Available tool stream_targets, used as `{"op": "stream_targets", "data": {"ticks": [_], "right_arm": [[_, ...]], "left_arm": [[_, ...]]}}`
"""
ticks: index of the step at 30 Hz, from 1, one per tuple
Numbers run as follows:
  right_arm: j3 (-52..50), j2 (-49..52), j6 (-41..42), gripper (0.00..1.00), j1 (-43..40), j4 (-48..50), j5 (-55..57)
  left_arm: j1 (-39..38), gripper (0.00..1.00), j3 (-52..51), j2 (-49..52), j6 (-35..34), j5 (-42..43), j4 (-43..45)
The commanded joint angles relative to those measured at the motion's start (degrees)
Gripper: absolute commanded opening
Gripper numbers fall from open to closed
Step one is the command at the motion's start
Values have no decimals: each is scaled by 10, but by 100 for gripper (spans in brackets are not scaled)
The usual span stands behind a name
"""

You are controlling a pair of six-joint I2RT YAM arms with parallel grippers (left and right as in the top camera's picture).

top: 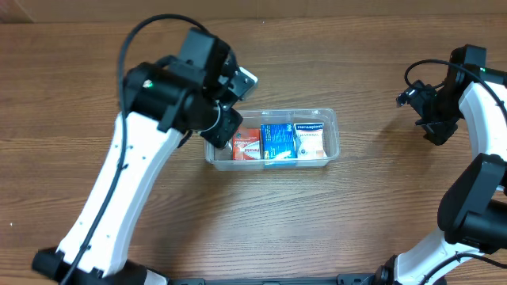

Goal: Pack container
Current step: 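Place the orange tube into the container beside the syrup bottle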

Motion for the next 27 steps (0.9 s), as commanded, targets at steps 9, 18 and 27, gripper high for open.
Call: {"op": "stream_targets", "data": {"ticks": [9, 18, 27], "right_arm": [[0, -2, 2, 100, 1, 3, -2], [0, -2, 2, 100, 1, 3, -2], [0, -2, 2, 100, 1, 3, -2]], "left_arm": [[8, 26, 0, 134, 9, -58, -21], [33, 26, -1, 186, -6, -54, -11], [38, 27, -3, 236, -6, -52, 10]]}}
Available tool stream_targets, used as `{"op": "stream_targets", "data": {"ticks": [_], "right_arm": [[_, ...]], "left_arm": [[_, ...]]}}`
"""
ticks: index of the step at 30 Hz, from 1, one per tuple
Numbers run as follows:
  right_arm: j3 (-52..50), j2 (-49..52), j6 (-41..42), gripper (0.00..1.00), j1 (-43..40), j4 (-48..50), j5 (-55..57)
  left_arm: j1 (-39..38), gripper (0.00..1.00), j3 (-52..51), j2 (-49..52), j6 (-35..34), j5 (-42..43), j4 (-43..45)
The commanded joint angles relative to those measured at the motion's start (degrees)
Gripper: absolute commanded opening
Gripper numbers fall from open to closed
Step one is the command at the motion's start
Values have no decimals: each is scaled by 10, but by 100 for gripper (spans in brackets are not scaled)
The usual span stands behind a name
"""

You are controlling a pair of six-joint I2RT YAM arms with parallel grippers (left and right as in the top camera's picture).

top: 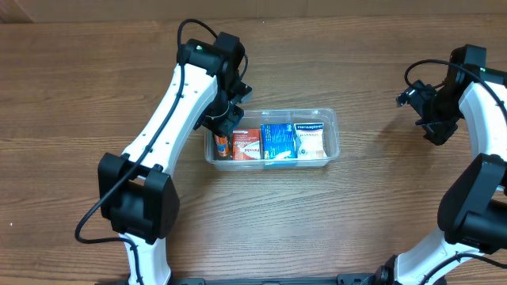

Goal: Pack container
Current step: 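Place the orange tube into the container beside the syrup bottle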

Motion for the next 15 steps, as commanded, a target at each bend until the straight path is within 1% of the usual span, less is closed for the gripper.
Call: {"op": "stream_targets", "data": {"ticks": [1, 3, 6, 9, 15], "right_arm": [[0, -2, 2, 100, 1, 3, -2], [0, -2, 2, 100, 1, 3, -2], [0, -2, 2, 100, 1, 3, -2], [0, -2, 2, 100, 1, 3, -2], [0, -2, 2, 100, 1, 3, -2]], "left_arm": [[2, 26, -2, 20, -6, -2, 8], [2, 27, -2, 24, -6, -2, 14], [2, 36, -2, 24, -6, -2, 17], [2, 40, -2, 24, -6, -2, 16], [2, 40, -2, 24, -6, -2, 5]]}}
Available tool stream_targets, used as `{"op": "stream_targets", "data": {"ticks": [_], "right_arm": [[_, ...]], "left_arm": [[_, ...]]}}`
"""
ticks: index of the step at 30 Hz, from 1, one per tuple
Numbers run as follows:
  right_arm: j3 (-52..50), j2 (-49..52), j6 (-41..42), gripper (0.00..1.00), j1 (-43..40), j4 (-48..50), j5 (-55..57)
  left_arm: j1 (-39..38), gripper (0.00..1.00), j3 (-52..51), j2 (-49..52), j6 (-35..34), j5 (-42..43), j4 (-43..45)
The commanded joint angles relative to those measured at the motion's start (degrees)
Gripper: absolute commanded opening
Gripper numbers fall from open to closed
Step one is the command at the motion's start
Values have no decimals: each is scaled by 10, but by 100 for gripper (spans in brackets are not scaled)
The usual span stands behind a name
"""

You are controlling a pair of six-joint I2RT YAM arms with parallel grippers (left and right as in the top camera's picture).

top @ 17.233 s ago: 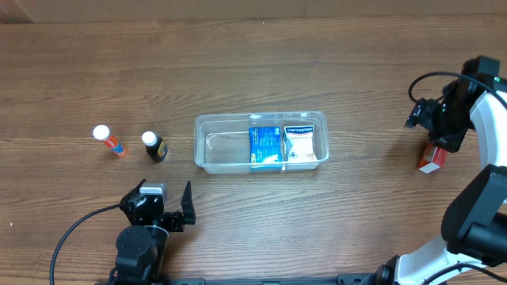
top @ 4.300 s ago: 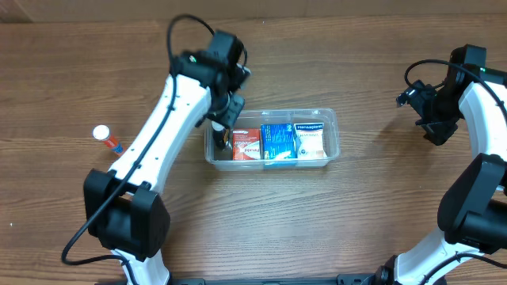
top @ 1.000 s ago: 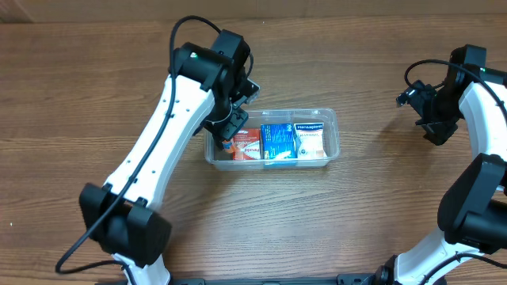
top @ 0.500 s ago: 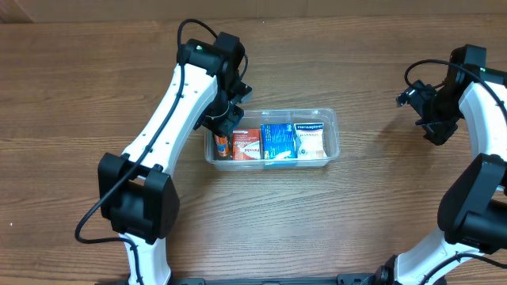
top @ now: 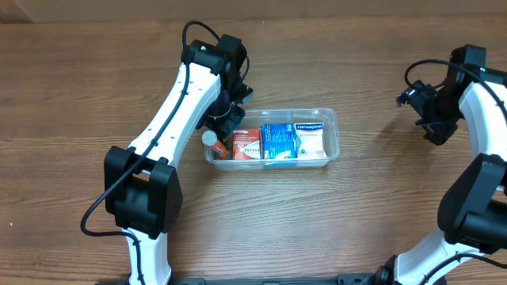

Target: Pack container

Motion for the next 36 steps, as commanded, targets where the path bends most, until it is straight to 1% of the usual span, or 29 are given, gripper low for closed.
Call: {"op": "stream_targets", "data": {"ticks": [1, 3, 10, 12, 15, 16, 18, 21, 23, 25, 26, 28, 29, 30, 31, 34, 36], "right_arm": [[0, -2, 2, 100, 1, 3, -2], [0, -2, 2, 100, 1, 3, -2], [0, -2, 2, 100, 1, 3, -2], [0, -2, 2, 100, 1, 3, -2], [0, -2, 2, 100, 1, 3, -2], [0, -2, 2, 100, 1, 3, -2], [0, -2, 2, 100, 1, 3, -2], [0, -2, 2, 100, 1, 3, -2], [0, -2, 2, 100, 1, 3, -2], [0, -2, 2, 100, 1, 3, -2], [0, -2, 2, 100, 1, 3, -2], [0, -2, 2, 100, 1, 3, -2], [0, -2, 2, 100, 1, 3, -2], [0, -2, 2, 100, 1, 3, -2], [0, -2, 2, 100, 1, 3, -2], [0, -2, 2, 100, 1, 3, -2], [0, -2, 2, 100, 1, 3, -2]], "left_arm": [[2, 39, -2, 4, -4, -2, -9], [2, 37, -2, -3, -11, -2, -12], [2, 37, -1, -60, -24, -7, -11], [3, 40, 2, -91, -39, -21, -7], [14, 50, 25, -143, -92, -51, -7], [20, 51, 32, -157, -104, -52, -7], [37, 57, 44, -187, -128, -52, -7], [84, 61, 58, -248, -172, -50, -10], [118, 60, 59, -286, -184, -49, -14], [149, 59, 59, -326, -183, -49, -24], [158, 56, 59, -344, -177, -49, -33], [160, 57, 59, -370, -176, -51, -56], [160, 63, 58, -383, -179, -54, -70], [159, 76, 58, -395, -183, -57, -81], [158, 100, 58, -411, -187, -67, -98], [158, 100, 35, -488, -214, -123, -133], [158, 100, 1, -554, -216, -121, -130]]}}
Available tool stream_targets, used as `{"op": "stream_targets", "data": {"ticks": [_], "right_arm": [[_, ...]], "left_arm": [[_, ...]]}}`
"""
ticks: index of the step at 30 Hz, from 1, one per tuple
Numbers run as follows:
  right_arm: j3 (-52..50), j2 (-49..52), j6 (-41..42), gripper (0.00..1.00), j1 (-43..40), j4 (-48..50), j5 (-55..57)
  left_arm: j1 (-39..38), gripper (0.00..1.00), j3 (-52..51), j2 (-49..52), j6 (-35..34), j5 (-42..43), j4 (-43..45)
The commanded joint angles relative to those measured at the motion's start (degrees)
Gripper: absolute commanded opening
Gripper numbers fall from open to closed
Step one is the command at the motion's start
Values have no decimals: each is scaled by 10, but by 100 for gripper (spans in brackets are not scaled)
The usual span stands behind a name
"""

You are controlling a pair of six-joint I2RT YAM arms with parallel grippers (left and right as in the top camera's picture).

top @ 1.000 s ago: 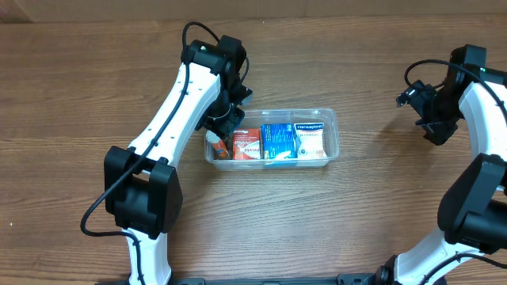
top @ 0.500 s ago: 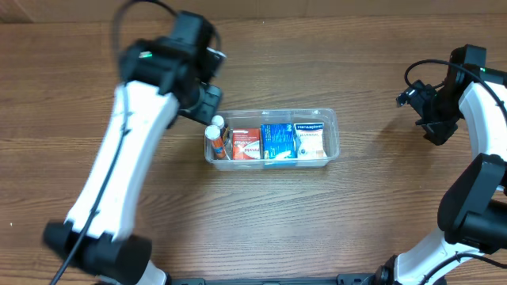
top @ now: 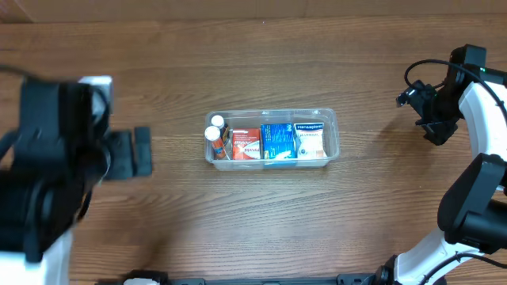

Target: Pack container

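A clear plastic container [top: 336,136] sits mid-table. Packed in it are two white-capped tubes [top: 212,133] standing at the left end, then a red box [top: 246,144], a blue box [top: 277,141] and a white box [top: 310,140]. My left arm looms large and blurred at the frame's left, well clear of the container. Its gripper [top: 141,152] points toward the container, and the jaw state is unreadable. My right gripper [top: 434,131] hangs at the far right with nothing visibly in it.
Brown wooden tabletop [top: 261,222] surrounds the container on all sides. The right arm's base and cables [top: 475,206] occupy the right edge. The left arm's blurred body hides the table's left portion.
The left arm has gone from the container's left end to the far left of the frame, high near the camera. Two white caps now show where one showed before. The right arm is unchanged.
First the left gripper covered the container's left end. Then it was down in that end beside the red box, with an orange tube showing. A white cap later showed below it. Now the arm is away and two tubes stand there.
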Motion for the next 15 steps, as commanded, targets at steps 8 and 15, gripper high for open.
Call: {"op": "stream_targets", "data": {"ticks": [8, 15], "right_arm": [[0, -2, 2, 100, 1, 3, -2], [0, -2, 2, 100, 1, 3, -2]], "left_arm": [[-1, 100, -306, -312, -10, 65, 126], [-1, 100, -501, -333, -2, 191, 266]]}}
